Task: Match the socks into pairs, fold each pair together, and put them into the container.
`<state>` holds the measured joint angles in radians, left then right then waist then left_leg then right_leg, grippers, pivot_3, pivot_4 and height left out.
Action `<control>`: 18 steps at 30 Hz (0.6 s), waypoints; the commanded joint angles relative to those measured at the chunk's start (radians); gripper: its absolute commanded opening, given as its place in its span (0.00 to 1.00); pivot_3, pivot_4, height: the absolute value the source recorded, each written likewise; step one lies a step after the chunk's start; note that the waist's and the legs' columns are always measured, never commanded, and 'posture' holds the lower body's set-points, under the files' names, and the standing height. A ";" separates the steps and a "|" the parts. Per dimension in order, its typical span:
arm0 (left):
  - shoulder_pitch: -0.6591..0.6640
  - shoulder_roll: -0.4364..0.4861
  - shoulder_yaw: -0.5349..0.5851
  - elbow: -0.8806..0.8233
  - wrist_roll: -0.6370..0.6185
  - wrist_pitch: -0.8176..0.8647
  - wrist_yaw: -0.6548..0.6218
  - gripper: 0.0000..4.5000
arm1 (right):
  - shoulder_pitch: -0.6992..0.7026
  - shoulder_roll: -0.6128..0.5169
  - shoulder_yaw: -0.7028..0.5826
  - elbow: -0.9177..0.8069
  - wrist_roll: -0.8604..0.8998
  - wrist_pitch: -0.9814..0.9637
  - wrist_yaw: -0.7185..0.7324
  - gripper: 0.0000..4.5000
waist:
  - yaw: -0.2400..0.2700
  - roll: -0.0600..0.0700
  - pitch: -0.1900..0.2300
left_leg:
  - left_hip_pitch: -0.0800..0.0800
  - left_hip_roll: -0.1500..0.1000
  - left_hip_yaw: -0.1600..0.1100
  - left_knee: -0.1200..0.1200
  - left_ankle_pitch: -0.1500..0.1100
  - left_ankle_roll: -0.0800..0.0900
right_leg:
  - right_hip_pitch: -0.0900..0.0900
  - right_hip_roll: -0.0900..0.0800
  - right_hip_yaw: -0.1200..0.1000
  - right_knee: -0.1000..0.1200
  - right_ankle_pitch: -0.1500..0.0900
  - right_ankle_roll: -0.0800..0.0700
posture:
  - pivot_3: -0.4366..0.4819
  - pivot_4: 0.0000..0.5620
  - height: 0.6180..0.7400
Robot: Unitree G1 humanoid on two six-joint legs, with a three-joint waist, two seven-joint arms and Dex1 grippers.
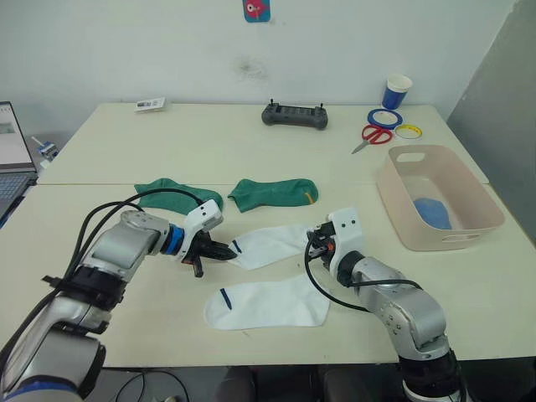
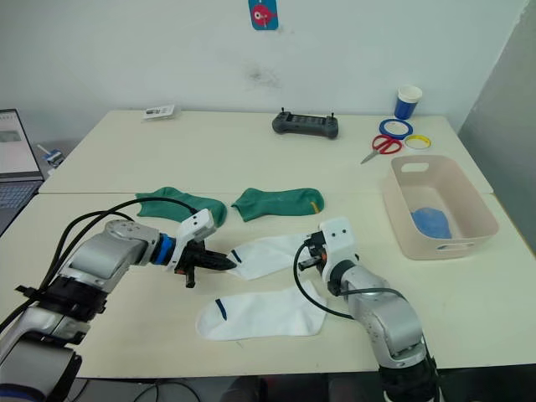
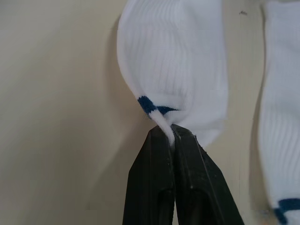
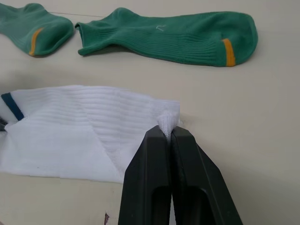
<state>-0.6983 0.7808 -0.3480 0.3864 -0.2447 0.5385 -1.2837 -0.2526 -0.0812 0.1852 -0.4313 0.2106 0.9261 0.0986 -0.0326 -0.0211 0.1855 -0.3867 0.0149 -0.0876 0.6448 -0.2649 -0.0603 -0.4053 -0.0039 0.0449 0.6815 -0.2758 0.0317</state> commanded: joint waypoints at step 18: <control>-0.189 -0.122 0.071 0.365 0.186 -0.314 -0.003 0.42 | -0.040 -0.030 -0.069 -0.005 -0.068 -0.028 -0.031 0.47 | -0.004 0.000 0.000 | 0.000 0.000 -0.001 0.001 0.002 0.003 | 0.000 0.000 -0.001 0.001 0.001 0.000 | 0.48 0.27 1.00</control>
<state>-0.8820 0.6375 -0.3078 0.7647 -0.0700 0.2395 -1.2977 -0.2924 -0.1092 0.1206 -0.3822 0.1497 0.9195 0.0763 -0.0366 -0.0212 0.1855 -0.3868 0.0146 -0.0887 0.6452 -0.2632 -0.0574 -0.4050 -0.0036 0.0441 0.6826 -0.2746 0.0318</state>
